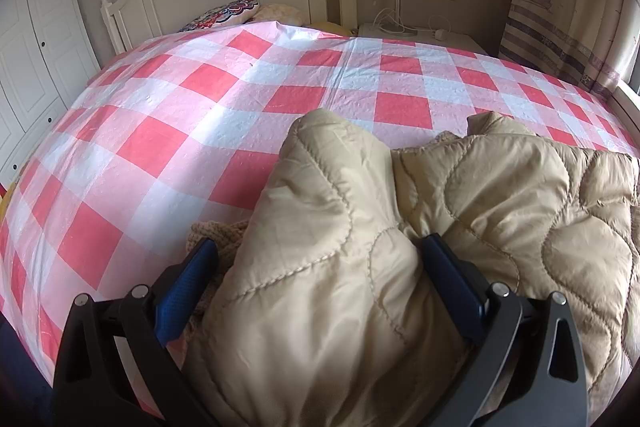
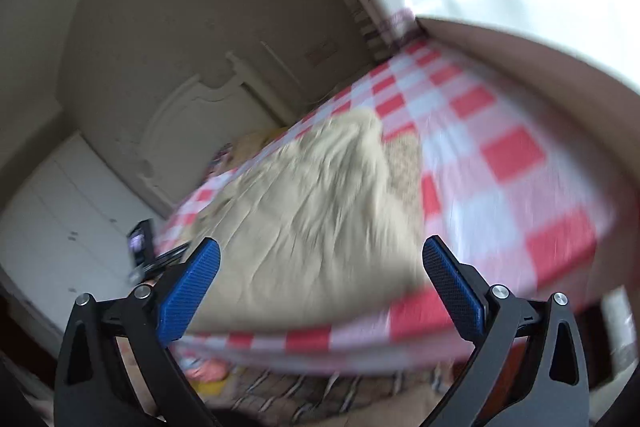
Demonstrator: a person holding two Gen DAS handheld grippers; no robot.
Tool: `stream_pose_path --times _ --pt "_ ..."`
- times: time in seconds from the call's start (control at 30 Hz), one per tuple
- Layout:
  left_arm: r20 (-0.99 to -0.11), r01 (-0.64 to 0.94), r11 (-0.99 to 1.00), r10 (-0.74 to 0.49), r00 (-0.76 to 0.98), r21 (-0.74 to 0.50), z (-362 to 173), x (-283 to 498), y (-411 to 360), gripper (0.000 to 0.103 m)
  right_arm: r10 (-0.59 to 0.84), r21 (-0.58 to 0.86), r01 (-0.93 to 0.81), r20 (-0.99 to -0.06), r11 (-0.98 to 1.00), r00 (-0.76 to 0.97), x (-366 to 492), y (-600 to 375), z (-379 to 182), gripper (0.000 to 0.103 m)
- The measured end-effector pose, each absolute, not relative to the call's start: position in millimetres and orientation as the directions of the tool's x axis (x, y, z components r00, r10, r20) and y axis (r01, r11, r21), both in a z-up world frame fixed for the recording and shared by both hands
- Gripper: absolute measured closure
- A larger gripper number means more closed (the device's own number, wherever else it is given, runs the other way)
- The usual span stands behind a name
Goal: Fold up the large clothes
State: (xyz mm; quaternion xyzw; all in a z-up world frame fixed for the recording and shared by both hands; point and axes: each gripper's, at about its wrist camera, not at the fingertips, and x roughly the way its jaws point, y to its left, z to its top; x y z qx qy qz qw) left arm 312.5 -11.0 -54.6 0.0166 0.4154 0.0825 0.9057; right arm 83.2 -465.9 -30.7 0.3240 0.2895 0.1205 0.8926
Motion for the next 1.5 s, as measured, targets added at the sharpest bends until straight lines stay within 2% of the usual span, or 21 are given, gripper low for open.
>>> stream_pose_path --times 0.17,0.33,0.47,0.57,0.67,0.7,0.8,0.87,0.9,0.93,1.0,1.13,1.2,1.3,1.37,1.43,1.5 --pt "-0.75 -0.136 0.986 0.164 0.641 0.1 -54.3 311.8 -10.4 0.002 0.477 0.704 -0.005 -0.476 0.71 0.739 67.8 -453.5 -71.4 0.017" --pt "-0.75 -0.136 0.986 0.165 0.641 0.1 -54.4 312.0 -10.4 0.002 0.497 0.732 -0.008 -0.454 0.681 0.739 89.8 -445.6 -81.4 0.018" --pt "-0.751 -0.136 0.986 0.164 0.64 0.099 -54.6 312.0 -10.3 0.002 0.498 0.714 -0.016 -0.472 0.7 0.728 110.3 -434.3 -79.8 0.018" --pt "-0.752 -0.135 0.986 0.162 0.639 0.097 -54.6 311.5 -9.9 0.002 0.469 0.679 0.051 -0.557 0.732 0.685 139.6 -411.5 -83.0 0.017" --pt "-0.752 -0.137 0.986 0.161 0.639 0.095 -54.7 311.5 -9.8 0.002 0.374 0.63 0.135 -0.604 0.765 0.703 172.1 -391.5 -77.9 0.015" --pt "-0.753 -0.138 0.986 0.16 0.638 0.093 -54.7 311.3 -9.8 0.002 0.356 0.656 0.177 -0.593 0.734 0.722 179.4 -390.5 -79.1 0.008" --pt "-0.753 -0.142 0.985 0.163 0.637 0.093 -55.5 311.3 -9.1 0.002 0.259 0.683 0.288 -0.58 0.671 0.772 201.4 -386.0 -80.4 0.007" --pt "-0.752 -0.163 0.982 0.176 0.635 0.093 -55.6 310.8 -7.1 0.002 0.225 0.701 0.269 -0.527 0.661 0.82 210.1 -385.7 -82.4 0.023" --pt "-0.751 -0.177 0.98 0.184 0.634 0.09 -56.0 310.7 -5.2 0.002 0.226 0.719 0.254 -0.498 0.646 0.837 210.6 -388.1 -85.0 0.046" --pt "-0.75 -0.193 0.978 0.191 0.634 0.086 -55.9 310.3 -3.8 0.002 0.232 0.748 0.24 -0.466 0.618 0.854 208.9 -392.8 -89.5 0.058" --pt "-0.748 -0.198 0.975 0.203 0.632 0.098 -55.3 310.6 -5.3 0.002 0.276 0.811 0.17 -0.376 0.56 0.885 199.4 -403.3 -93.1 0.065" --pt "-0.726 -0.18 0.967 0.254 0.64 0.18 -45.3 313.8 -26.4 0.002 0.287 0.825 0.096 -0.3 0.557 0.91 173.9 -410.4 -86.8 0.067" --pt "-0.709 -0.19 0.965 0.26 0.655 0.179 -32.0 313.4 -36.7 0.002 0.274 0.819 0.074 -0.274 0.57 0.922 159.4 -416.1 -83.9 0.067" --pt "-0.654 -0.186 0.981 0.178 0.735 0.058 3.6 303.8 -68.2 0.002 0.239 0.793 0.07 -0.264 0.605 0.935 142.4 -424.3 -80.0 0.067" --pt "-0.647 -0.116 0.993 0.11 0.755 0.033 18.0 304.3 -104.3 0.002 0.223 0.784 0.073 -0.262 0.616 0.939 131.8 -430.4 -78.0 0.067" --pt "-0.658 -0.029 0.996 0.079 0.749 0.087 21.3 308.7 -150.9 0.002 0.205 0.761 0.07 -0.26 0.645 0.943 123.8 -429.1 -73.3 0.067" --pt "-0.651 0.052 0.967 0.128 0.748 0.249 8.8 314.1 -211.3 0.002 0.197 0.728 0.055 -0.256 0.683 0.946 115.9 -424.4 -65.9 0.067"
